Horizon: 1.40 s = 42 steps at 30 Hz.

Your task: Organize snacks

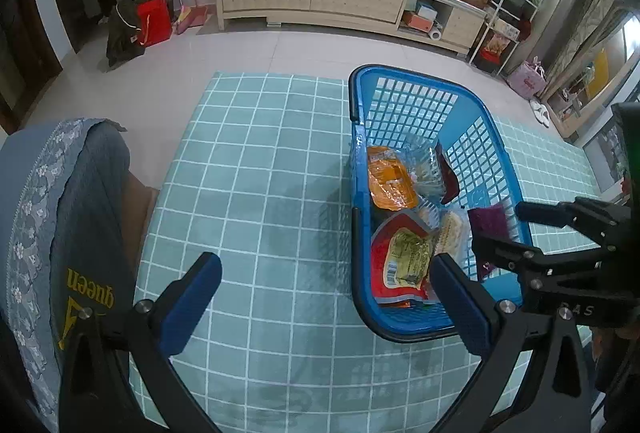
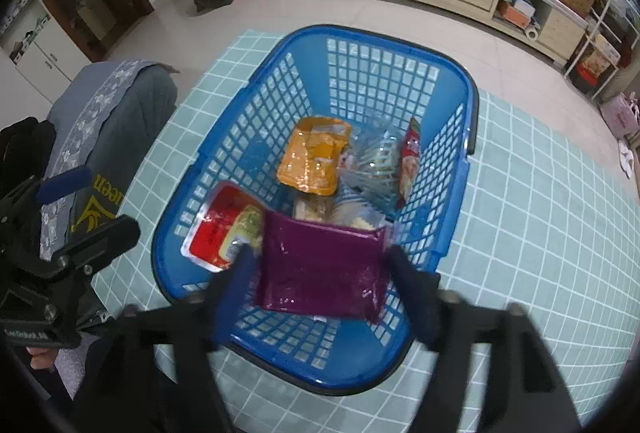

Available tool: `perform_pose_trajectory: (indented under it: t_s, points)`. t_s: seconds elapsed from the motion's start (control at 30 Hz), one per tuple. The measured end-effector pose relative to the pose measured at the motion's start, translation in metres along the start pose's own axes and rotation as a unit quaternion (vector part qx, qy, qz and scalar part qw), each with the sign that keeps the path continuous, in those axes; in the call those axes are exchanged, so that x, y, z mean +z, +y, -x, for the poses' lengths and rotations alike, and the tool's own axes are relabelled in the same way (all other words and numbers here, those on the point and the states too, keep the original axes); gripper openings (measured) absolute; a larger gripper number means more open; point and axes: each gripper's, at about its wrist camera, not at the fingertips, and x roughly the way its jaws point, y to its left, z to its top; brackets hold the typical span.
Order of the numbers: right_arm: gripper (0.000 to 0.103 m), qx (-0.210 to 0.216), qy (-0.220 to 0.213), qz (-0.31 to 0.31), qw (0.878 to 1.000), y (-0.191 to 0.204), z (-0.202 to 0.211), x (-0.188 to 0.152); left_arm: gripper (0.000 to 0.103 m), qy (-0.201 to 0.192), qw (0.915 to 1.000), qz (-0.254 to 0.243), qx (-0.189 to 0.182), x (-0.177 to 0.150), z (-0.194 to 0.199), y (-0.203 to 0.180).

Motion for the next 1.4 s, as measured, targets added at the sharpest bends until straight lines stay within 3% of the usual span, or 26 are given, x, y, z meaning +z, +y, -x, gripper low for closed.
perform_pose_trajectory:
  t_s: [0.1,0.33,0.5,0.63,0.73,0.83,1.1,1.4]
  points:
    - [0.087,-0.005,-0.014,0.005,1.0,-0.001,0.008,-0.004,0.103,-0.003,1.0,-0.004,0.001,-0.002,0.002,-0.002]
    - [0.088,0.005,-0.067,-0.023,0.998,-0.026,0.037,-0.033,0.103,-0.031,0.9994,-0.015,-0.009,-0.016,0.018,-0.019]
    - [0.088,0.012,-0.119,-0.06,0.991,-0.051,0.067,-0.072,0.103,-0.074,0.9963,-0.009,-0.043,-0.04,0.041,-0.04]
    - [0.088,-0.004,-0.162,-0.064,0.985,-0.059,0.098,-0.104,0.103,-0.119,0.9918,-0.02,-0.043,-0.066,0.062,-0.065]
    - [0.091,-0.02,-0.202,-0.051,0.978,-0.056,0.124,-0.128,0.103,-0.16,0.986,-0.026,-0.042,-0.085,0.085,-0.084]
    - [0.102,-0.038,-0.247,-0.038,0.968,-0.053,0.154,-0.152,0.103,-0.201,0.9782,-0.035,-0.04,-0.101,0.113,-0.101]
    - [0.103,-0.063,-0.345,-0.039,0.936,-0.04,0.223,-0.203,0.103,-0.28,0.9578,-0.059,-0.027,-0.135,0.177,-0.137]
    - [0.103,-0.082,-0.384,-0.044,0.919,-0.028,0.251,-0.232,0.103,-0.313,0.9471,-0.064,-0.025,-0.155,0.208,-0.149]
